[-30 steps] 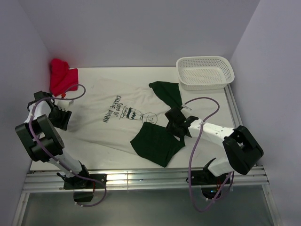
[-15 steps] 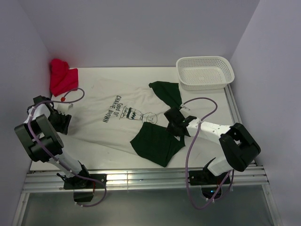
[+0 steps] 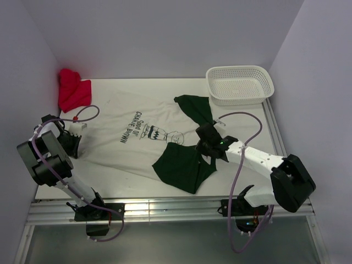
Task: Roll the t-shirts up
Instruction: Flatten the tshirt
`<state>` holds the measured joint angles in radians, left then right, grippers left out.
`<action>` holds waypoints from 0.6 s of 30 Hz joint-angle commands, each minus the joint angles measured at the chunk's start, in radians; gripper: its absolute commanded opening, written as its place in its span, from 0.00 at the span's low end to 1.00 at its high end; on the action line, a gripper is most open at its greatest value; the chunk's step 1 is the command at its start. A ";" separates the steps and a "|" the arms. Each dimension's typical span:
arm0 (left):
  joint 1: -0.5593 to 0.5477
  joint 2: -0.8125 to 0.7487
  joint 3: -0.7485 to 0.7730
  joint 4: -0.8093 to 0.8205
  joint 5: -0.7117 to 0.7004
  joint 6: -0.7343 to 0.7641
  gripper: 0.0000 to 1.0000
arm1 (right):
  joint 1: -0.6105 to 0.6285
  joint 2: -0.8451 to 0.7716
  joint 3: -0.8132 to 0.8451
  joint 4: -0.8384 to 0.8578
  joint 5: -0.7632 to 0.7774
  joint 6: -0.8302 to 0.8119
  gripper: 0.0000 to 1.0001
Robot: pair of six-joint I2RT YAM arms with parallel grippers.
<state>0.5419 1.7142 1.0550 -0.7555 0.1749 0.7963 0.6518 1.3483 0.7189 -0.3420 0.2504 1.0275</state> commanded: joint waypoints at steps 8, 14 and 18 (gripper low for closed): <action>0.006 -0.004 -0.012 0.019 0.034 0.003 0.00 | 0.026 -0.199 -0.012 -0.074 0.049 0.016 0.00; 0.006 -0.010 -0.018 0.021 0.025 0.011 0.00 | 0.224 -0.268 0.053 -0.141 0.116 0.071 0.00; 0.006 -0.014 -0.023 0.019 0.023 0.020 0.00 | 0.420 -0.282 0.109 -0.256 0.202 0.185 0.00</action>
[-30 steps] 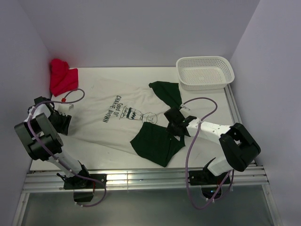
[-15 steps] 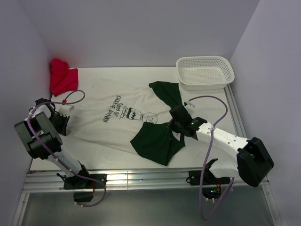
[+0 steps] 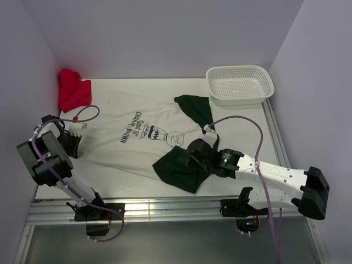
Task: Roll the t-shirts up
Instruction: Flatten the tshirt
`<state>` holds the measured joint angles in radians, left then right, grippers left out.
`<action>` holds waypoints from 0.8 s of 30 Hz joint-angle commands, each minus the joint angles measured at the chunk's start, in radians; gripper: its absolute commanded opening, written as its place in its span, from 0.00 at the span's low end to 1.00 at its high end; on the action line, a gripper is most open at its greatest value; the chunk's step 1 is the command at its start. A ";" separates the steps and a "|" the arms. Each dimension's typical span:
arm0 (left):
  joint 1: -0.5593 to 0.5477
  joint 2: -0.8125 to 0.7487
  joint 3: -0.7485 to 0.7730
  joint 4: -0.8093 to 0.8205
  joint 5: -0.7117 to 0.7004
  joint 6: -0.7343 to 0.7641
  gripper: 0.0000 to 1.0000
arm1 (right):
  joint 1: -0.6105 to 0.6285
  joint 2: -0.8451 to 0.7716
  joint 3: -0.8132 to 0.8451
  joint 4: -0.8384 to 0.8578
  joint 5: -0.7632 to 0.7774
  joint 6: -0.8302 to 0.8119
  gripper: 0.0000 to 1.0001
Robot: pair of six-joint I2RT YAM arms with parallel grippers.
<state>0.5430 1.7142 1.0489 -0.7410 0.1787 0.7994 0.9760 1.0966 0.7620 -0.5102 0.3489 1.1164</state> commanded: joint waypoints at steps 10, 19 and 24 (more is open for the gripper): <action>0.005 -0.019 -0.036 0.017 -0.002 0.027 0.00 | 0.628 -0.018 0.037 -0.188 0.171 0.417 0.00; 0.005 -0.027 -0.032 0.011 -0.002 0.031 0.00 | 0.917 0.037 -0.050 -0.116 0.153 0.597 0.00; 0.005 -0.025 -0.027 0.011 -0.007 0.034 0.00 | 0.937 0.147 -0.037 -0.114 0.104 0.629 0.00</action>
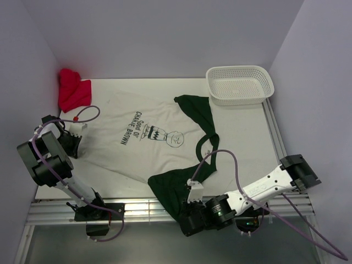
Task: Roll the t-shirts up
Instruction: Flatten the tshirt
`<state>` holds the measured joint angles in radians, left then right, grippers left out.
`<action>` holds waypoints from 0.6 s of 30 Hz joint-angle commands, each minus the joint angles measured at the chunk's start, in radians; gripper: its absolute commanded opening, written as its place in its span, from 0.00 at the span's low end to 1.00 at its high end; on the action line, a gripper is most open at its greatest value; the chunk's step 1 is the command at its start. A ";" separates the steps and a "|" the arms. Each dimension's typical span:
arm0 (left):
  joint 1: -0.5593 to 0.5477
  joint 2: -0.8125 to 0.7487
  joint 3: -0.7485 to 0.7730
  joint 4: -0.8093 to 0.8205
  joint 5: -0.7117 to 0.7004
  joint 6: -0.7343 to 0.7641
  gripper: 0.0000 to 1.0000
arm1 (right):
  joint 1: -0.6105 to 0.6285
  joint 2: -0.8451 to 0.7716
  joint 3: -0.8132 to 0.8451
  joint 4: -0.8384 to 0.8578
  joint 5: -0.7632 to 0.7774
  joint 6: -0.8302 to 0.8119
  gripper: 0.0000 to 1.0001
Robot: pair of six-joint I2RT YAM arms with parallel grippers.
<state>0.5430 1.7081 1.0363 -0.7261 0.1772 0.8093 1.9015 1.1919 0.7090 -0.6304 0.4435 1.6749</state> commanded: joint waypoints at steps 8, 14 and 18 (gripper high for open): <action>0.005 -0.034 0.007 -0.022 -0.007 0.027 0.00 | 0.010 -0.093 0.021 -0.092 0.145 0.114 0.00; 0.006 -0.048 0.005 -0.018 -0.019 0.024 0.00 | -0.019 -0.048 0.226 -0.219 0.202 -0.058 0.00; 0.006 -0.076 -0.002 -0.010 -0.027 0.025 0.00 | -0.028 0.003 0.391 -0.343 0.242 -0.092 0.00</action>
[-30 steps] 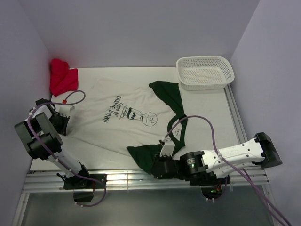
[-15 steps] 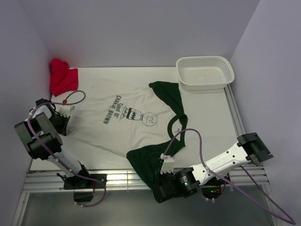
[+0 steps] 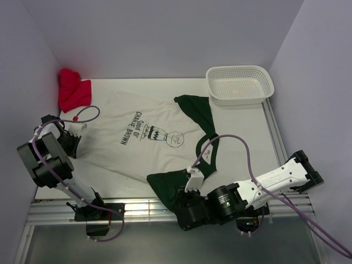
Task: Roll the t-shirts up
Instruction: Fold the tshirt
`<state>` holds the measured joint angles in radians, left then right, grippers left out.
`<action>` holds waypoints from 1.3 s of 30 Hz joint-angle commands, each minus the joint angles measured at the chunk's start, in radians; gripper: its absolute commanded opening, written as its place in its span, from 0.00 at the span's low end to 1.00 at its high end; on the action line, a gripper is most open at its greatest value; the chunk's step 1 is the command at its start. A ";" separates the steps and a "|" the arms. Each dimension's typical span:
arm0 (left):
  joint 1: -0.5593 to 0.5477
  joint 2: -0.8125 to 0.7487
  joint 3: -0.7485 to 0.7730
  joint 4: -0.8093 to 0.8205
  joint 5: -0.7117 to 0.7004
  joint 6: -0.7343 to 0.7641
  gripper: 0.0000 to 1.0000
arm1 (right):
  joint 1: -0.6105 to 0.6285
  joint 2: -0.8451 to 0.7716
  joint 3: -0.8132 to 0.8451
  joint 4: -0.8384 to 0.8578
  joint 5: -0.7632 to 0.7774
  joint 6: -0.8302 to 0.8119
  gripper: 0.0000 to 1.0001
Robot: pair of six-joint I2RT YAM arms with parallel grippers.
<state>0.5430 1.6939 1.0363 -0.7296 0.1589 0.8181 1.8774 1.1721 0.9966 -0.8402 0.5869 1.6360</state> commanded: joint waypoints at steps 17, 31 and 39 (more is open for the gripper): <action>-0.113 -0.051 0.257 -0.100 0.054 -0.131 0.00 | -0.358 -0.216 0.028 -0.225 0.152 -0.201 0.00; -0.301 0.141 0.493 -0.083 -0.013 -0.318 0.00 | -0.713 -0.124 0.008 -0.108 0.108 -0.446 0.00; -0.325 0.191 0.533 -0.056 -0.051 -0.353 0.00 | -0.877 -0.111 -0.015 0.009 0.106 -0.573 0.00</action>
<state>0.2199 1.8820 1.5181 -0.8124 0.1310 0.4992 1.0401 1.0702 0.9871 -0.9081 0.6628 1.1370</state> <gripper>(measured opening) 0.012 0.010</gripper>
